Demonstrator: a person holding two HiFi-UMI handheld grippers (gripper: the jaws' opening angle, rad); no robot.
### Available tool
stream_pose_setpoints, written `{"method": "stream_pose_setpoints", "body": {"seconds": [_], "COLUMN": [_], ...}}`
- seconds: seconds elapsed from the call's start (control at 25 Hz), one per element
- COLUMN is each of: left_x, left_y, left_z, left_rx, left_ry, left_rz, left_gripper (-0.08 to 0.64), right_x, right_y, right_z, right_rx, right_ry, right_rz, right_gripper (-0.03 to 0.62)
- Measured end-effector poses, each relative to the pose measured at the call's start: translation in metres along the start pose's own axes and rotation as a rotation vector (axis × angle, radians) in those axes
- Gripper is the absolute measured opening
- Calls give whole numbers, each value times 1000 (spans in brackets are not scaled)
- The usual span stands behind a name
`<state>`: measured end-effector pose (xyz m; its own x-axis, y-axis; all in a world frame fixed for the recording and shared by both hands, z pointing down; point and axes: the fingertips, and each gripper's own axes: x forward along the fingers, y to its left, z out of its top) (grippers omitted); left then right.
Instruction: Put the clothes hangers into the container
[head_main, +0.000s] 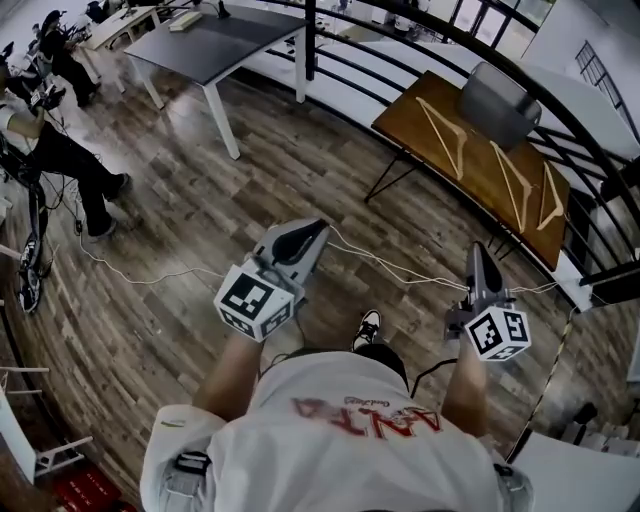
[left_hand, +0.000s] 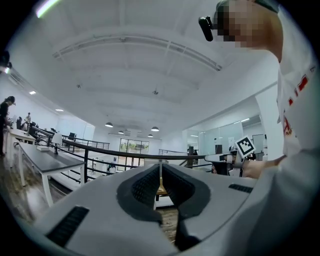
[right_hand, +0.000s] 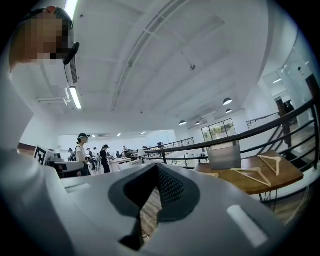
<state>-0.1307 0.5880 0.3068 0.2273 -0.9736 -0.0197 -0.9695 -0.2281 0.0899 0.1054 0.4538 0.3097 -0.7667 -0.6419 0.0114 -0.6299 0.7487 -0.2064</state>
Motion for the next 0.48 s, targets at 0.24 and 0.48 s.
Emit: {"method": "stream_pose_setpoints", "body": {"seconds": [0.24, 0.48], "left_x": [92, 189], "left_y": [0, -19], "left_z": [7, 16], "left_rx": [33, 43], "left_ry": [29, 44], "left_rz": [21, 9], "left_gripper": [23, 23], "right_x": [45, 69], "right_y": [-87, -176], "right_z": [10, 15], "right_rx": [53, 101], "right_ry": [-10, 28], "right_rz": [-15, -43], "right_gripper": [2, 2]}}
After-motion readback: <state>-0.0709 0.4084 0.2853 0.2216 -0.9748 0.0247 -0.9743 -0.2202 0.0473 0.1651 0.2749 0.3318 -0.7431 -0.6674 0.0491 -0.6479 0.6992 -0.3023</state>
